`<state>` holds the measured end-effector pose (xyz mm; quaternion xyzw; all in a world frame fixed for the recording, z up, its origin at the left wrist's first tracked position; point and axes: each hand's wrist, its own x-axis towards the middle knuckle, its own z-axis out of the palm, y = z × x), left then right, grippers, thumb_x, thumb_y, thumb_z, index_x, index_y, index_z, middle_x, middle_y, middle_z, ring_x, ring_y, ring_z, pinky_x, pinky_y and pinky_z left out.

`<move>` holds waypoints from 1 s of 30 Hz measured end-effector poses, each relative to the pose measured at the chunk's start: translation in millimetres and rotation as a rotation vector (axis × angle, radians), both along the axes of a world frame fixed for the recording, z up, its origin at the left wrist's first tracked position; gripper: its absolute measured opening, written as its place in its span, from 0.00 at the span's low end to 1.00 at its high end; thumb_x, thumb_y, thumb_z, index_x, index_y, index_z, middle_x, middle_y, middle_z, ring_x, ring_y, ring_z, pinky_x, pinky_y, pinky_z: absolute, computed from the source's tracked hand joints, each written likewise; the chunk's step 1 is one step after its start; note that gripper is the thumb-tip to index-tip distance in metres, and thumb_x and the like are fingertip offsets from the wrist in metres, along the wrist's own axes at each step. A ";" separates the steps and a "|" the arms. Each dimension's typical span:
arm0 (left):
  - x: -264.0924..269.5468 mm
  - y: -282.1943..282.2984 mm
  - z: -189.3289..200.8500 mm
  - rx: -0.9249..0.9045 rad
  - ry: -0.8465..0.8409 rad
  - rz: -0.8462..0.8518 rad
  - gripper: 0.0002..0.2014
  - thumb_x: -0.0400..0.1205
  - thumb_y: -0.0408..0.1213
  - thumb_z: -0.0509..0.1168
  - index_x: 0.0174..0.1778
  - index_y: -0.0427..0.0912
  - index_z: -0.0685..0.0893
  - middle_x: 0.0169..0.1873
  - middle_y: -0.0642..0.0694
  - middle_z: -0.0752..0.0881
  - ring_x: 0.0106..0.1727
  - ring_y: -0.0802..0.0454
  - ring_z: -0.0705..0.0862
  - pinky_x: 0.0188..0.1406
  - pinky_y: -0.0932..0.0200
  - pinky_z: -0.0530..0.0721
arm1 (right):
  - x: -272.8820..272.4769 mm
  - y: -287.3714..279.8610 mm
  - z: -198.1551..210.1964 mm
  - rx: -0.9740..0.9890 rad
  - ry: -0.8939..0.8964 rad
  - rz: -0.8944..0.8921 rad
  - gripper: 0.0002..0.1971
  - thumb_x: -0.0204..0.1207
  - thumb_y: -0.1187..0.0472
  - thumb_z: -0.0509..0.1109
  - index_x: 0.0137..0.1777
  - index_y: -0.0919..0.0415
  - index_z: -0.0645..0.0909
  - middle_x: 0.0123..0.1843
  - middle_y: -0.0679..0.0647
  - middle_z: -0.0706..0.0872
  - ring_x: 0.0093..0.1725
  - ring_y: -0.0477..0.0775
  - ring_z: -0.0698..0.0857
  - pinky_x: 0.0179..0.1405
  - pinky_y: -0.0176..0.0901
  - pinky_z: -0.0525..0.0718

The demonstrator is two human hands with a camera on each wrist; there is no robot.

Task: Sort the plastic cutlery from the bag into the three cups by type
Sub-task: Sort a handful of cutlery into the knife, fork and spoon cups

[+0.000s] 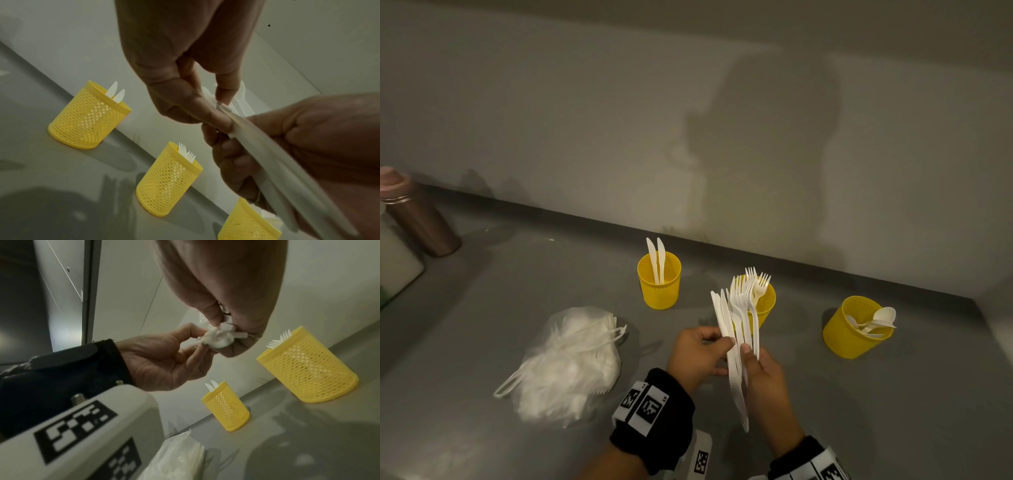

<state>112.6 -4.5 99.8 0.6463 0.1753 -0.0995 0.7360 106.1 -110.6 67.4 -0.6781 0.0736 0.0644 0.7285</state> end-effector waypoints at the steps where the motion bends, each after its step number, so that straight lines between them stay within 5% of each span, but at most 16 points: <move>1: -0.1 1.4 -0.6 0.000 0.004 0.007 0.11 0.77 0.27 0.64 0.33 0.44 0.86 0.20 0.54 0.87 0.23 0.59 0.86 0.23 0.63 0.87 | -0.4 0.4 1.4 0.003 0.014 -0.002 0.12 0.82 0.65 0.57 0.44 0.53 0.81 0.39 0.51 0.88 0.39 0.47 0.87 0.35 0.30 0.85; 5: 0.9 10.4 0.3 -0.035 0.009 0.020 0.10 0.79 0.27 0.61 0.37 0.42 0.85 0.21 0.54 0.89 0.26 0.59 0.88 0.26 0.63 0.88 | 0.6 -4.9 -3.6 -0.065 0.009 -0.001 0.12 0.82 0.60 0.56 0.50 0.60 0.82 0.45 0.60 0.88 0.49 0.62 0.87 0.50 0.51 0.86; 9: 9.9 25.3 7.4 -0.022 -0.012 0.074 0.07 0.79 0.28 0.63 0.44 0.40 0.86 0.32 0.48 0.88 0.30 0.58 0.87 0.36 0.58 0.89 | 3.2 -8.5 -7.4 -0.054 0.058 0.027 0.12 0.82 0.61 0.55 0.47 0.62 0.81 0.37 0.59 0.86 0.33 0.49 0.87 0.26 0.31 0.84; 13: 42.8 66.1 21.9 0.068 -0.088 0.235 0.07 0.78 0.28 0.64 0.49 0.34 0.85 0.36 0.42 0.84 0.32 0.55 0.83 0.30 0.66 0.87 | 5.0 -11.7 -7.9 0.025 0.075 -0.001 0.14 0.83 0.62 0.52 0.45 0.64 0.78 0.28 0.59 0.77 0.15 0.41 0.77 0.13 0.29 0.74; 15: 67.2 97.0 30.4 0.200 -0.169 0.352 0.10 0.77 0.28 0.64 0.52 0.31 0.85 0.40 0.41 0.85 0.33 0.54 0.82 0.33 0.63 0.87 | 9.2 -10.7 -9.0 0.040 0.100 -0.003 0.14 0.83 0.59 0.52 0.43 0.60 0.78 0.24 0.58 0.78 0.14 0.44 0.75 0.12 0.31 0.73; 17: 84.0 117.7 29.8 0.291 -0.244 0.447 0.11 0.77 0.28 0.65 0.53 0.31 0.85 0.43 0.39 0.86 0.39 0.48 0.83 0.47 0.54 0.85 | 7.9 -13.5 -5.5 0.039 0.125 0.020 0.13 0.83 0.58 0.52 0.44 0.58 0.78 0.22 0.57 0.78 0.13 0.47 0.74 0.11 0.33 0.73; 19: 96.8 132.0 25.1 0.422 -0.273 0.474 0.10 0.77 0.30 0.65 0.51 0.33 0.86 0.44 0.37 0.88 0.43 0.47 0.83 0.49 0.57 0.80 | 7.5 -11.4 -2.7 0.040 0.108 0.039 0.13 0.84 0.60 0.51 0.45 0.58 0.77 0.21 0.56 0.77 0.11 0.48 0.71 0.10 0.32 0.69; 30: 128.6 139.3 -10.8 0.633 -0.035 0.236 0.24 0.74 0.35 0.71 0.66 0.36 0.78 0.62 0.36 0.84 0.62 0.41 0.82 0.62 0.55 0.75 | 12.0 -15.1 -10.4 0.062 0.134 0.043 0.11 0.83 0.64 0.53 0.44 0.61 0.76 0.21 0.51 0.72 0.14 0.44 0.68 0.12 0.32 0.66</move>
